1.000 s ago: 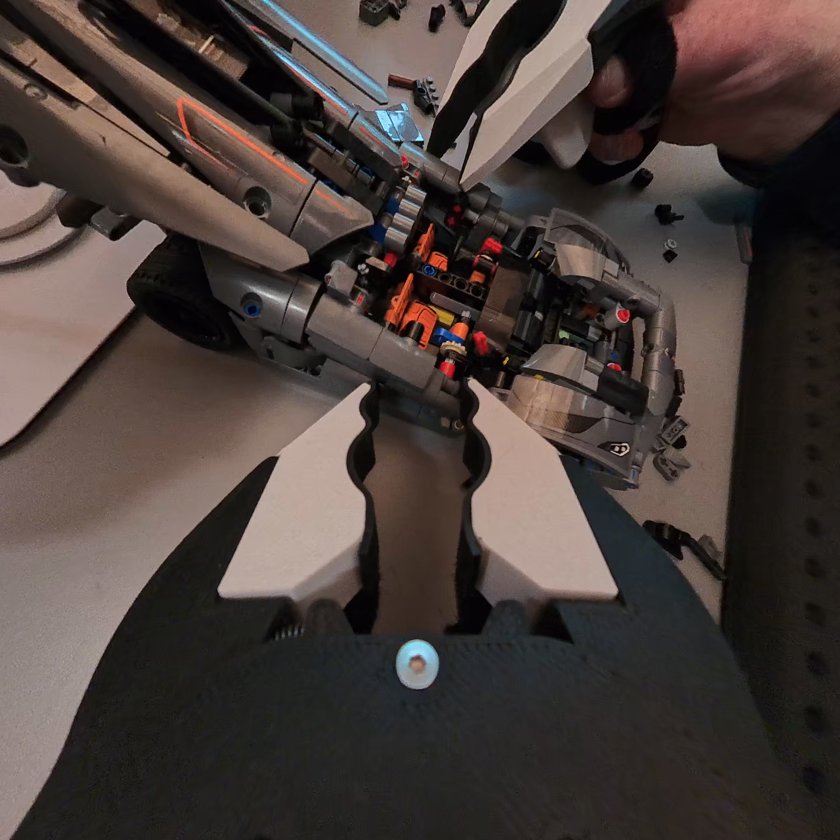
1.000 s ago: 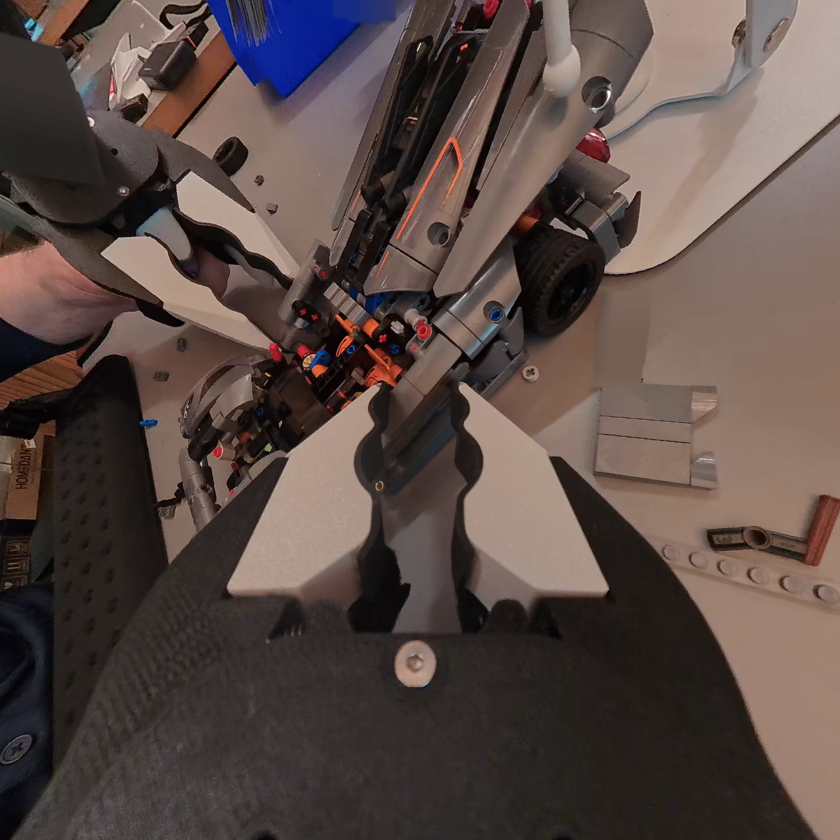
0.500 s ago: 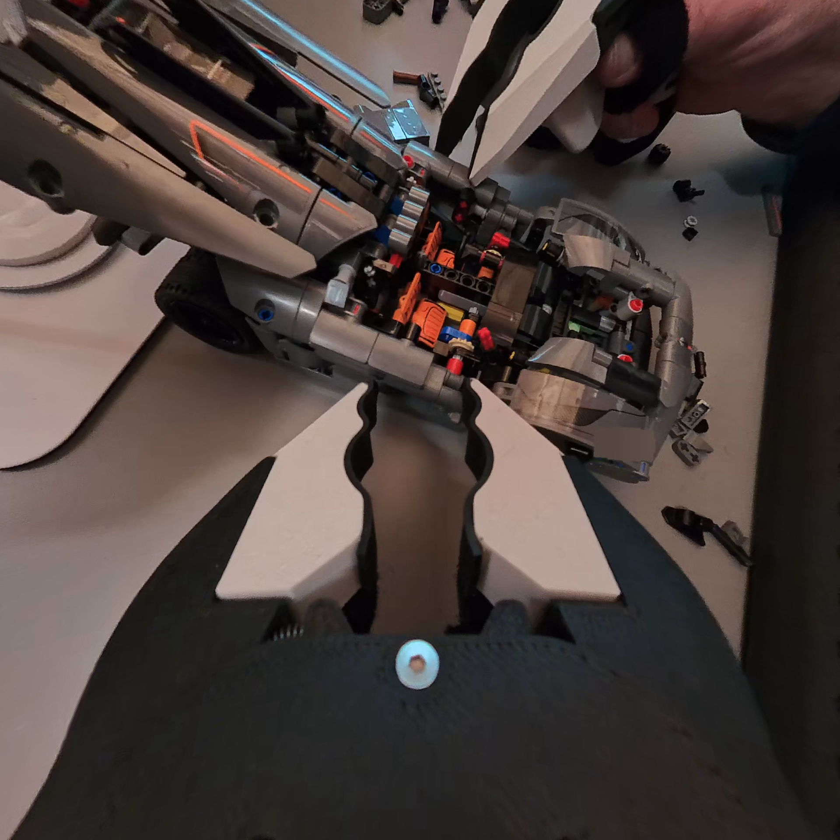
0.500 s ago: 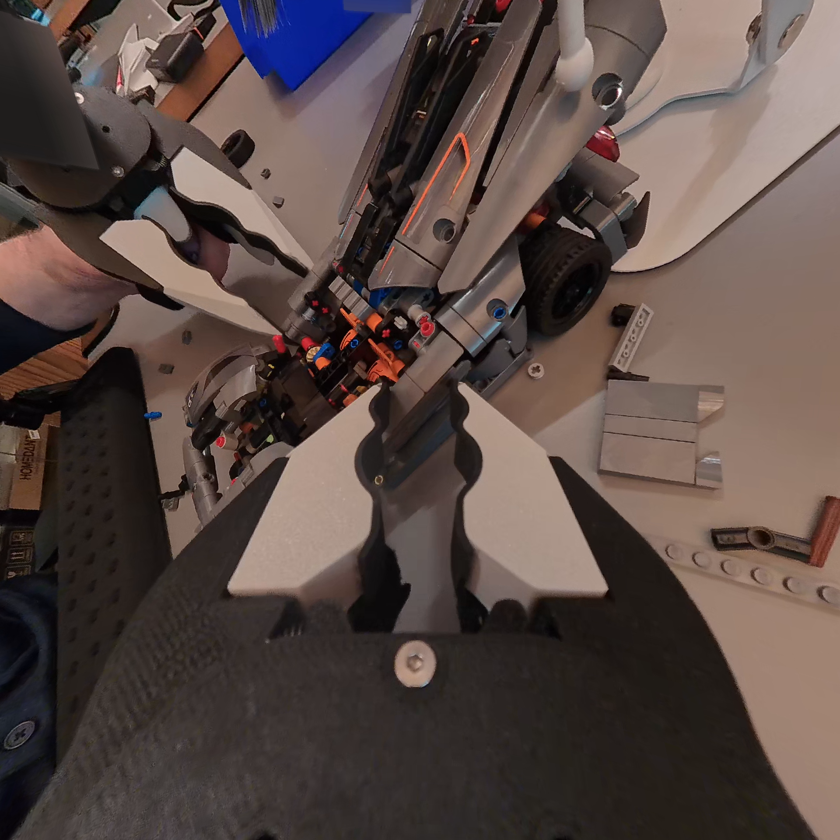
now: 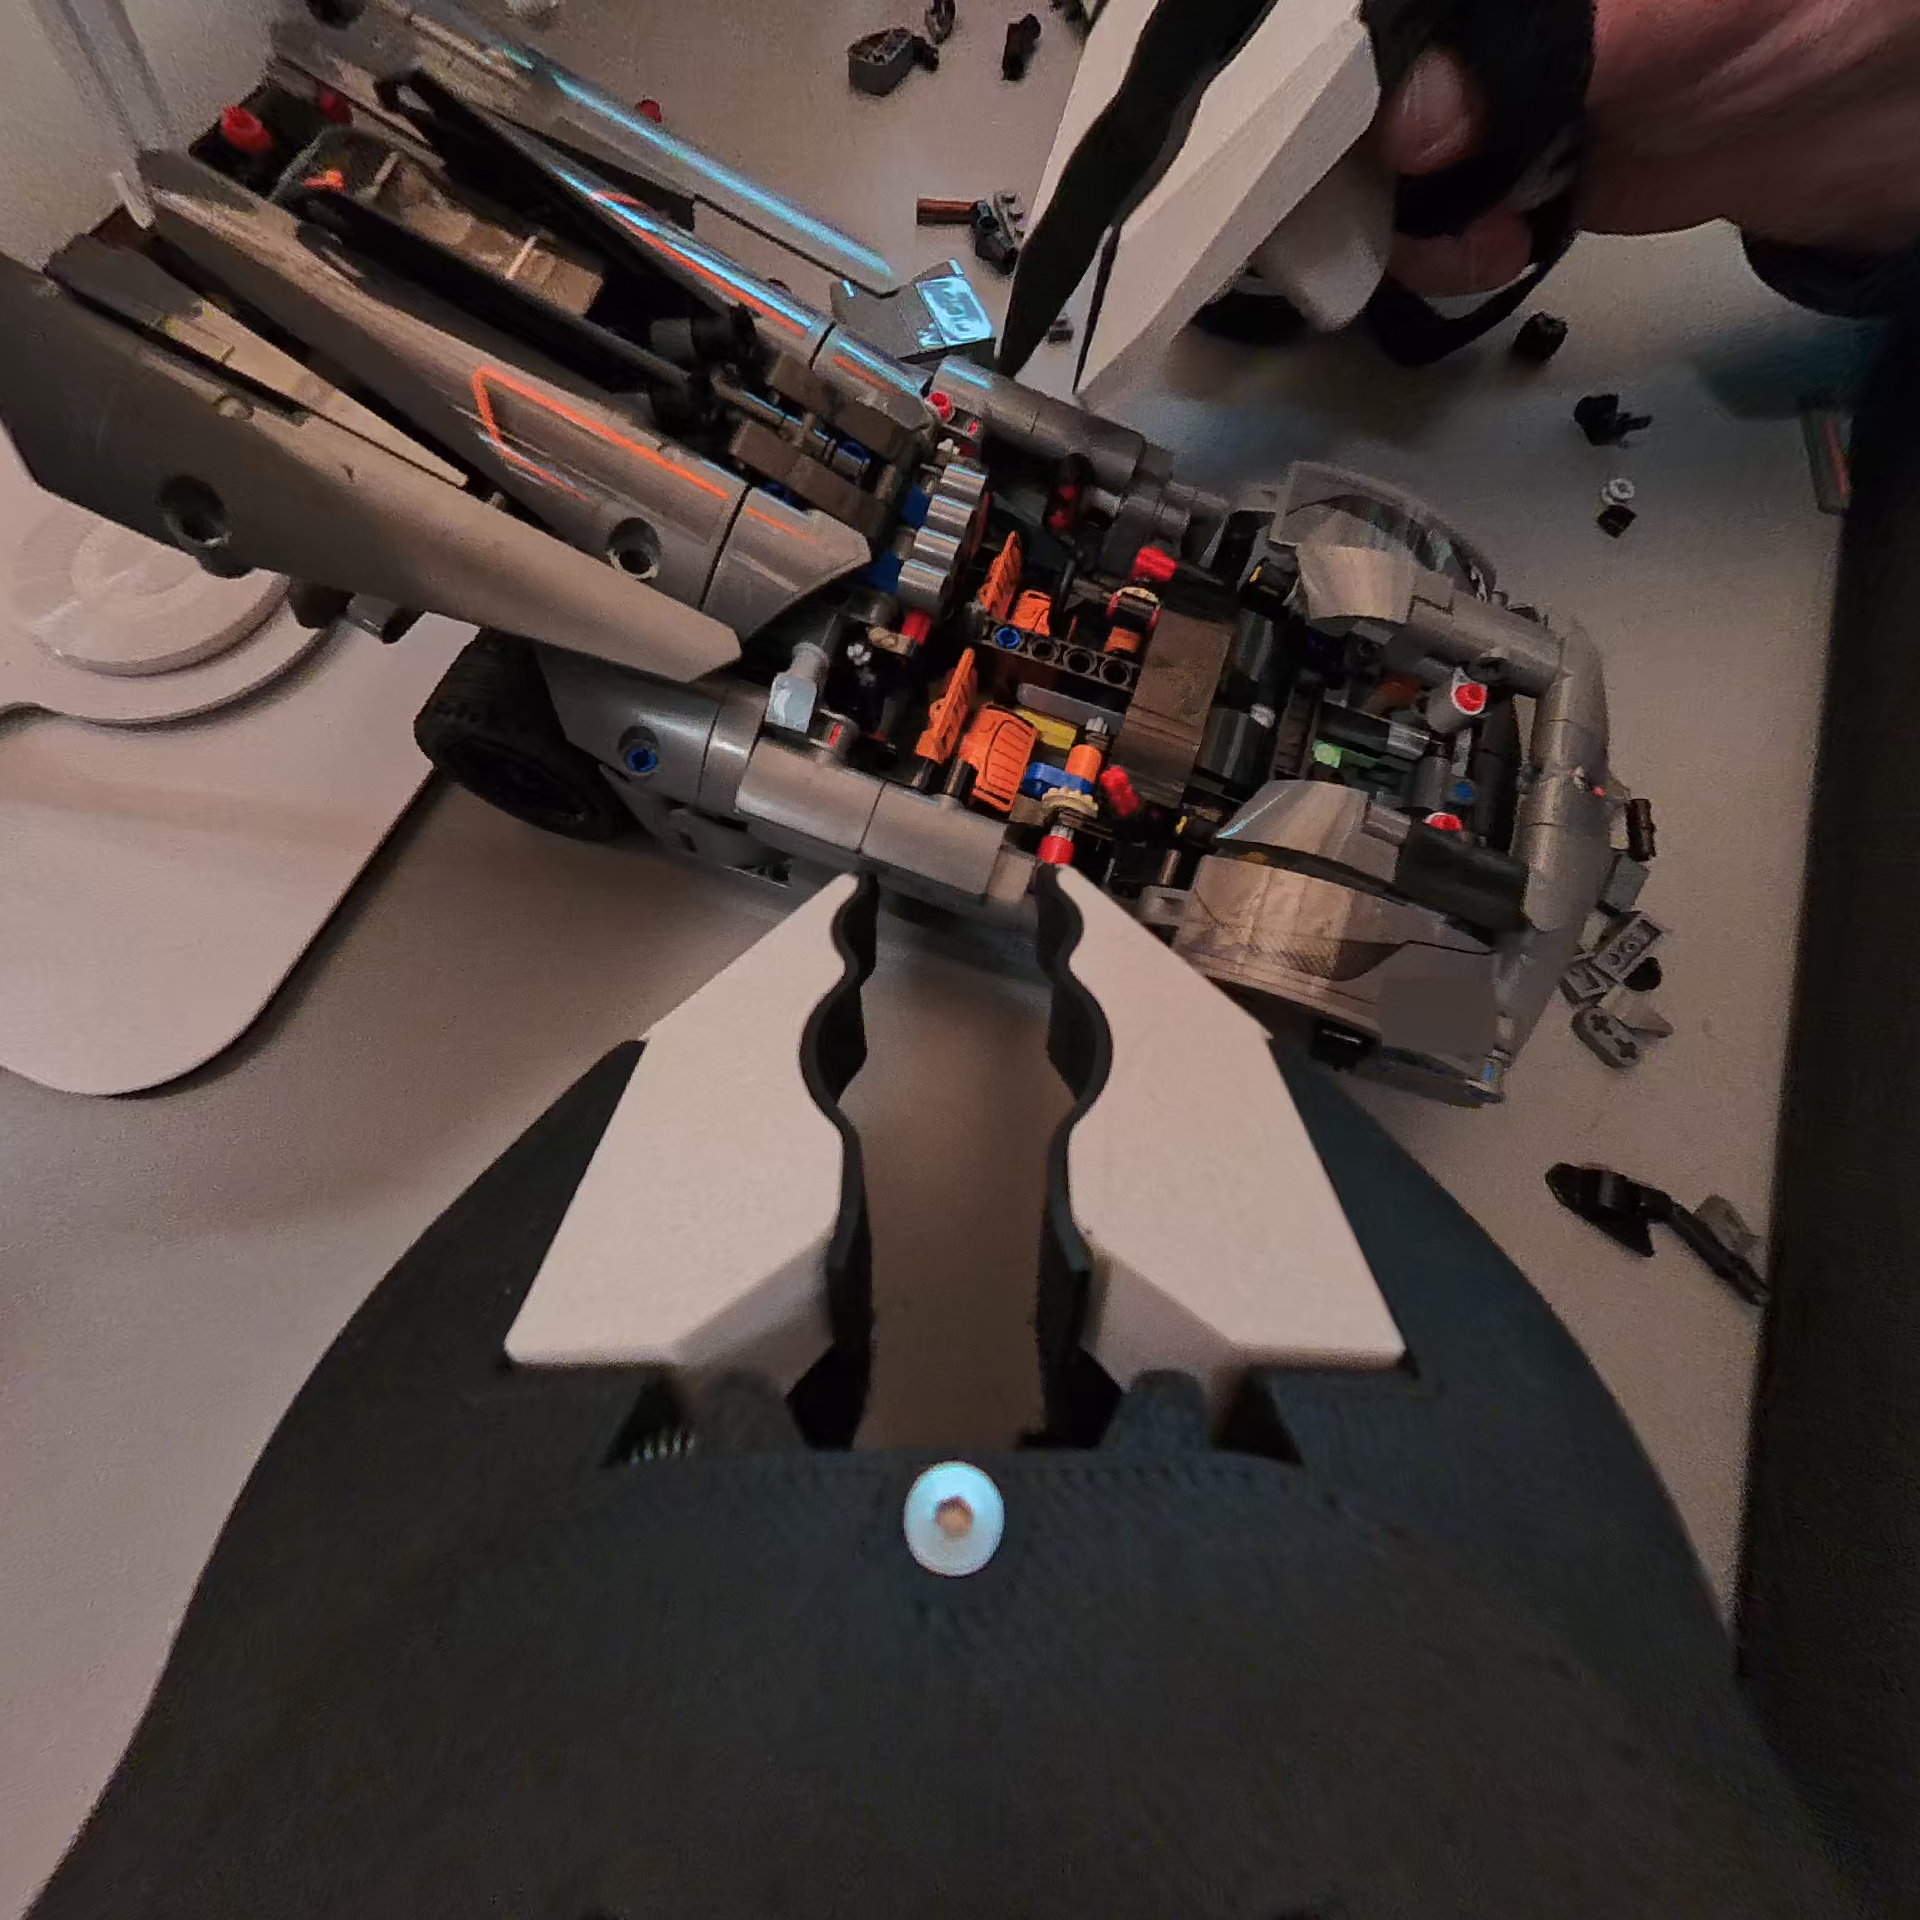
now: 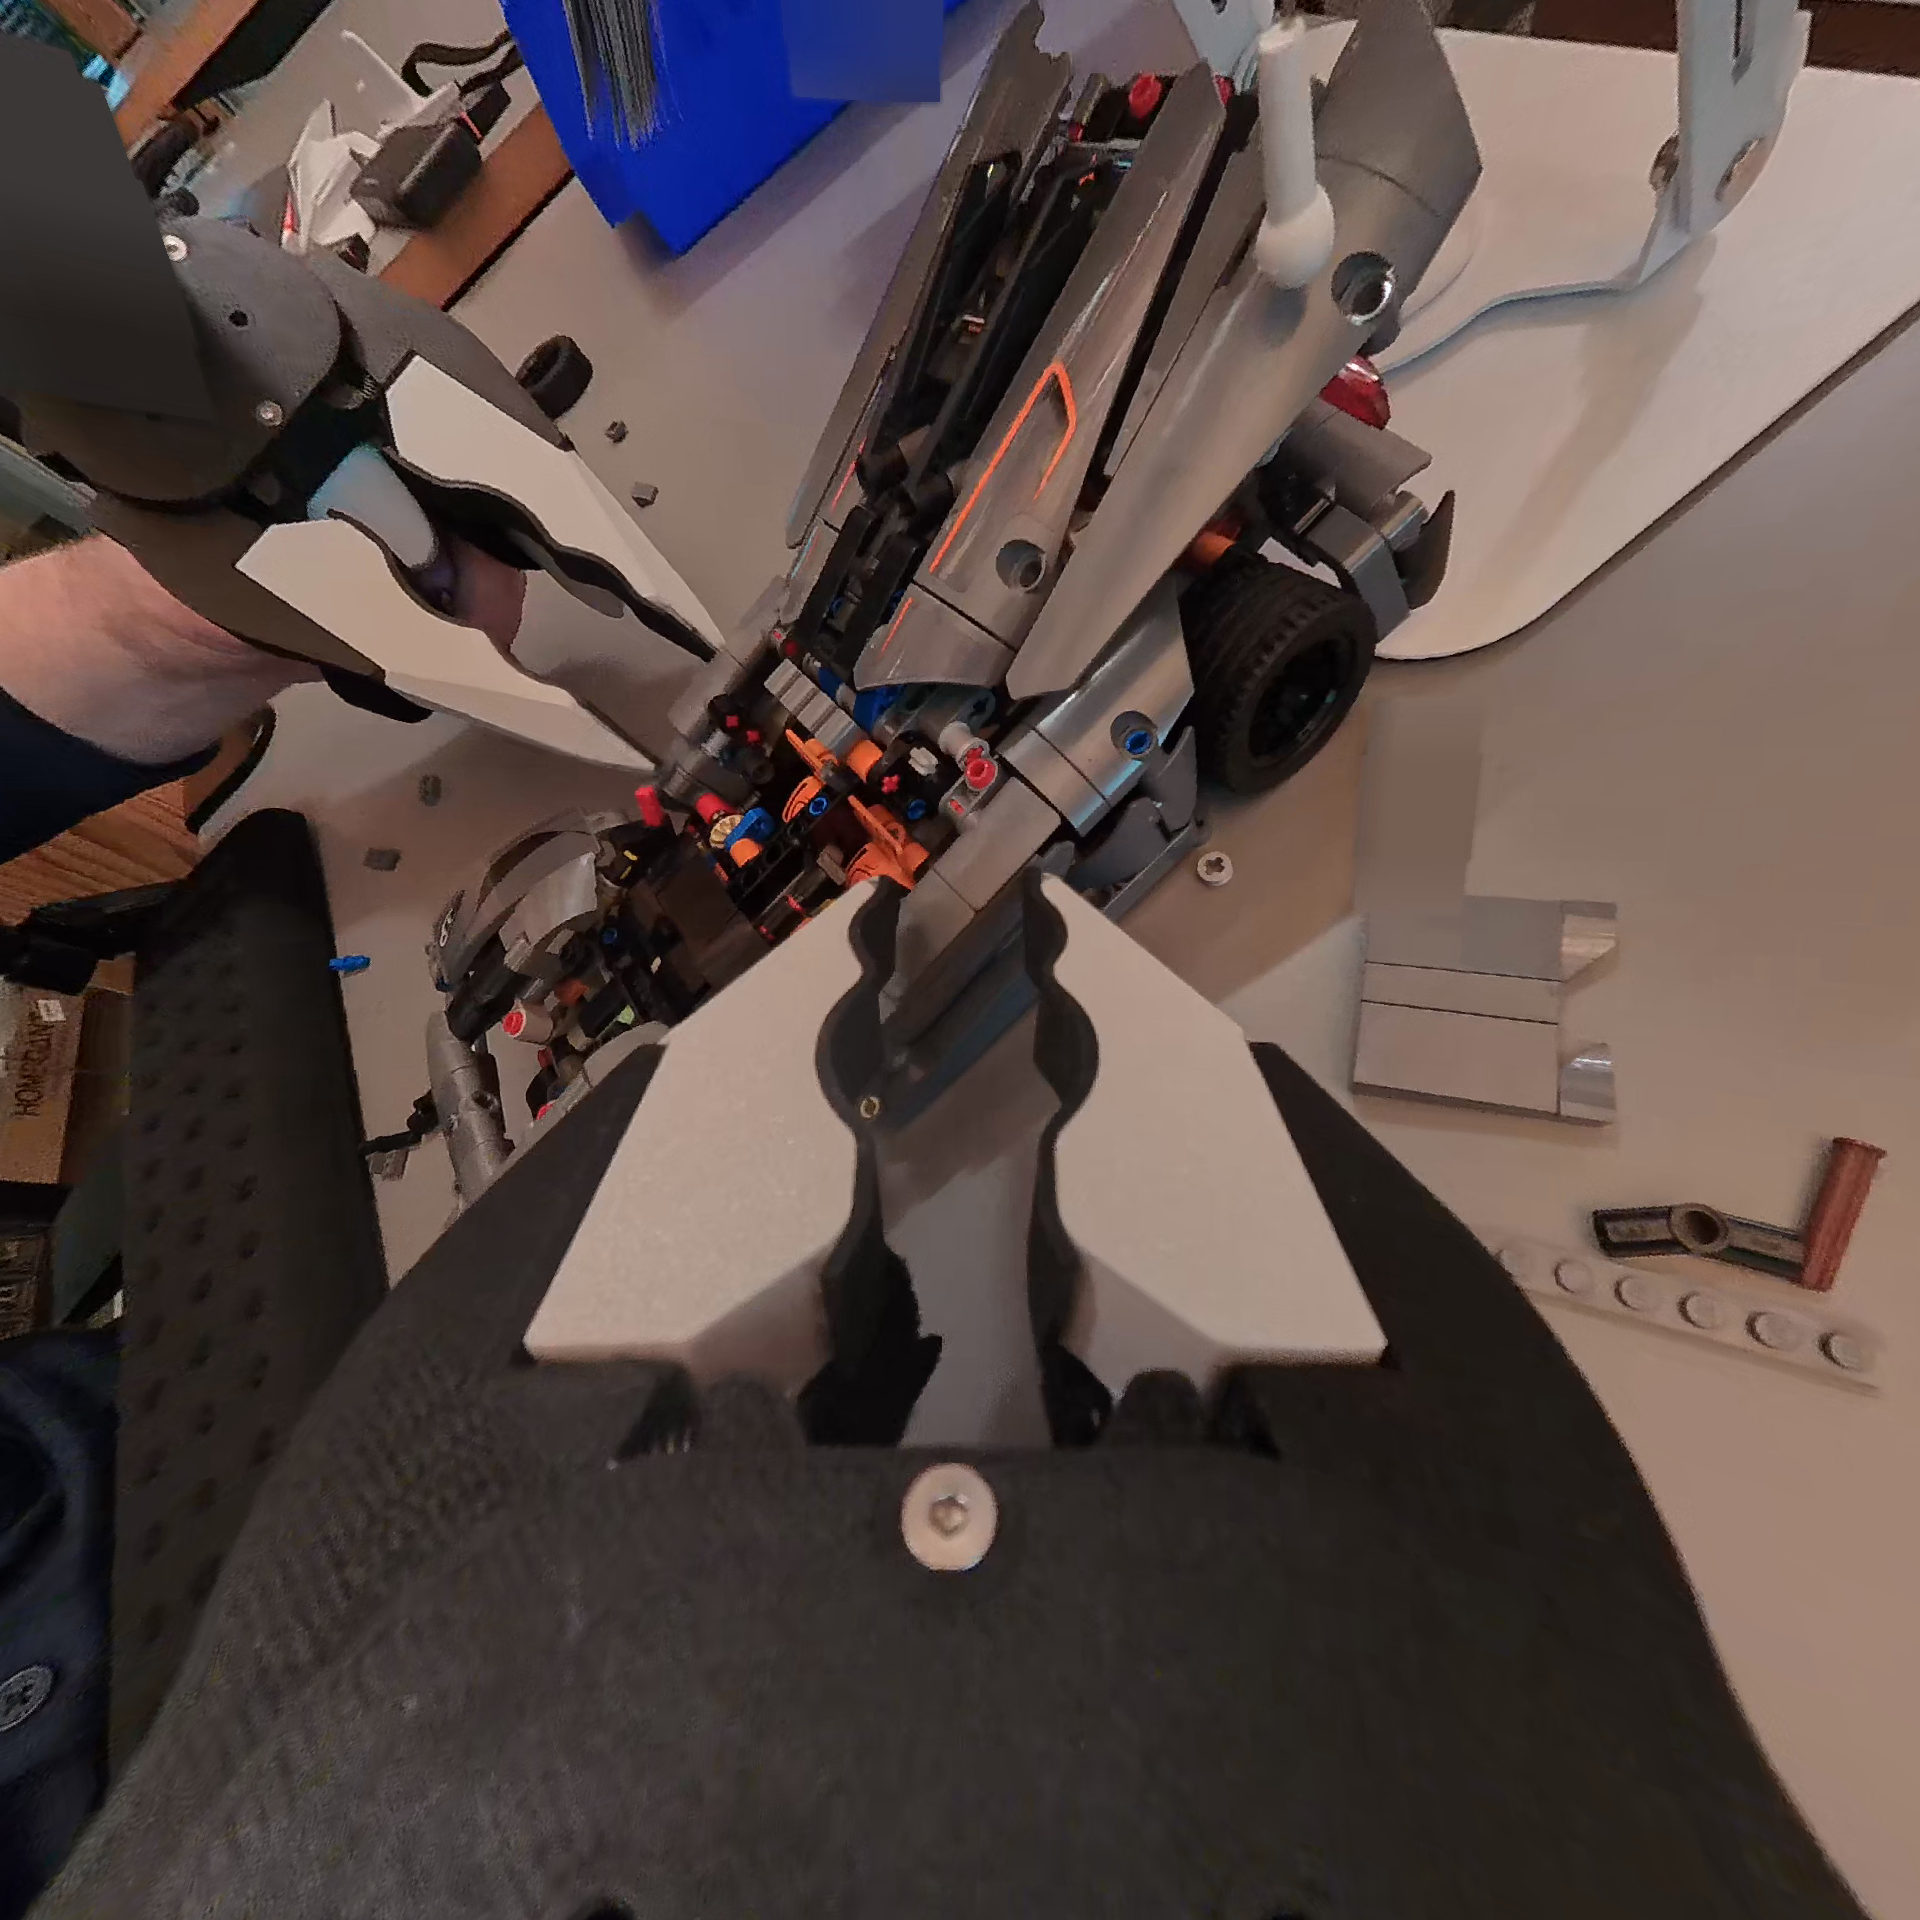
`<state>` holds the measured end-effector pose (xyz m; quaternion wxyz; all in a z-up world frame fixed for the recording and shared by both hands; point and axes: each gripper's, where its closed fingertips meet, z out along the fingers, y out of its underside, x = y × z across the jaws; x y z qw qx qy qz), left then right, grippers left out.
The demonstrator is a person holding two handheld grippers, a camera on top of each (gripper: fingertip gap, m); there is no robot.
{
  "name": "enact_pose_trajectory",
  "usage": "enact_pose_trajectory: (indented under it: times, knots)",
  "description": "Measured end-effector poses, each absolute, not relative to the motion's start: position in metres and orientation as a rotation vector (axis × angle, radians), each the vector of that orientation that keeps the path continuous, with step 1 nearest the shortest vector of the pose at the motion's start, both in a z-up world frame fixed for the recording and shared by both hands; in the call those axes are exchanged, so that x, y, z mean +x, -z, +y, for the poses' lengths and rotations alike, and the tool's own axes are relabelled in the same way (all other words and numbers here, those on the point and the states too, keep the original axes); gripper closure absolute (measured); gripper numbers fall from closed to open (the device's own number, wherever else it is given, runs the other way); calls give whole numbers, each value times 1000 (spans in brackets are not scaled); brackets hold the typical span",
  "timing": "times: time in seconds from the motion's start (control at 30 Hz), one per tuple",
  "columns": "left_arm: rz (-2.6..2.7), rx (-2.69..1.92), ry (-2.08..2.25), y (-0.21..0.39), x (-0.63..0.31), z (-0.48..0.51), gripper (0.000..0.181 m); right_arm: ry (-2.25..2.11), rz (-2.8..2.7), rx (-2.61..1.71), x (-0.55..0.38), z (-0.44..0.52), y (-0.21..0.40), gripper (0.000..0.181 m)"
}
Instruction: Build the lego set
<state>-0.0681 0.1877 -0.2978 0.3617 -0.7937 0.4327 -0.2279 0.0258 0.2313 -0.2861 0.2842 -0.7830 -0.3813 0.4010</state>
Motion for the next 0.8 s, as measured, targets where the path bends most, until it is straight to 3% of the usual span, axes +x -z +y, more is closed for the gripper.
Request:
enact_pose_trajectory:
  times: [0.4, 0.8]
  knots:
    - [1098, -2035, 515, 271, -87, 188, 146, -1056, -1010, -2005, 43, 234, 262, 158]
    - [1327, -1999, 416, 271, -60, 151, 151, -1021, -1178, -1919, 32, 213, 260, 164]
